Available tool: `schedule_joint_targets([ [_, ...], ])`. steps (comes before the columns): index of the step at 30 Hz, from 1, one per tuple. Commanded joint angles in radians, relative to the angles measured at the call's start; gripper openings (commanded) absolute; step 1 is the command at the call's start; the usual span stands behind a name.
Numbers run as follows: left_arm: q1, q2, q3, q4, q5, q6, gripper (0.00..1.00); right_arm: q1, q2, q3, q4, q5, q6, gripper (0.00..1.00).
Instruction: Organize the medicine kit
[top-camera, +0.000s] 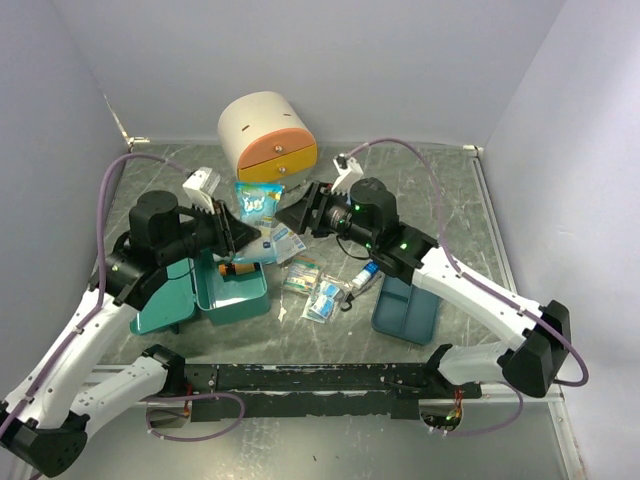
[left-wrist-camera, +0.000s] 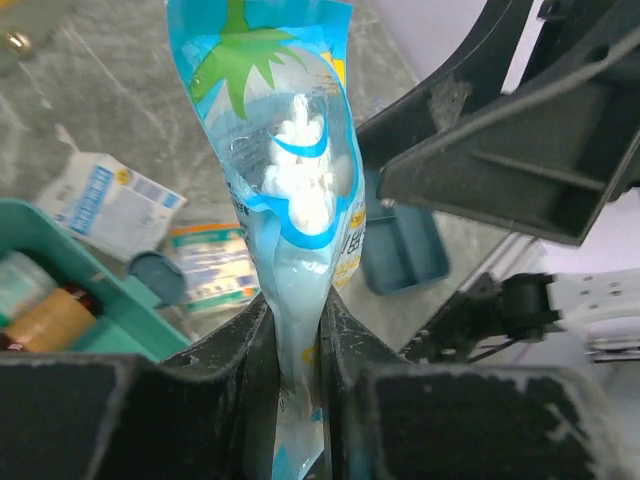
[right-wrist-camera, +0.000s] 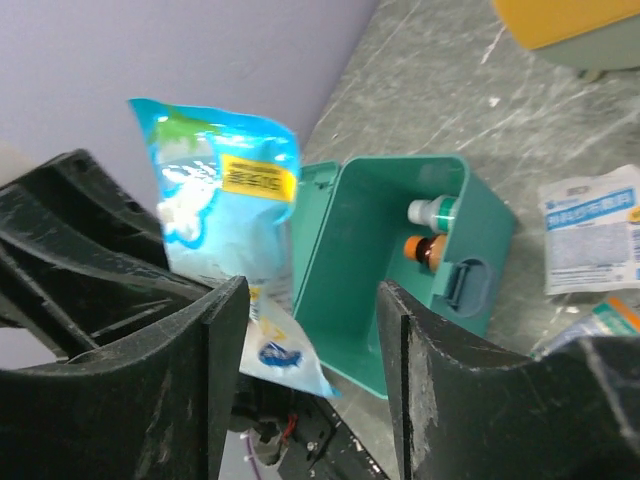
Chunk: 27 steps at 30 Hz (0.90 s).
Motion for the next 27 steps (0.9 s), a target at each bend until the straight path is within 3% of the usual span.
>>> schedule_joint_targets([
  [1, 0.004, 0.052, 0.119, -0.156, -0.068, 0.301, 0.27, -0.055, -0.052, 0.004, -0.053, 0.004, -0.03, 0.55],
  [9, 0.003, 0.204, 0.254, -0.508, -0.14, 0.826, 0.27, -0.135, -0.067, -0.031, -0.109, -0.01, -0.023, 0.54],
  [14, 0.004, 0.231, 0.273, -0.572, -0.177, 1.005, 0.24, -0.181, -0.053, -0.042, -0.152, -0.027, -0.032, 0.54],
  [21, 0.0, 0.376, 0.268, -0.734, -0.195, 1.124, 0.25, -0.24, -0.027, -0.052, -0.176, -0.047, -0.051, 0.54],
  [27, -0.012, 0.354, 0.198, -0.759, -0.235, 1.143, 0.24, -0.279, -0.007, -0.075, -0.16, -0.051, -0.059, 0.54],
])
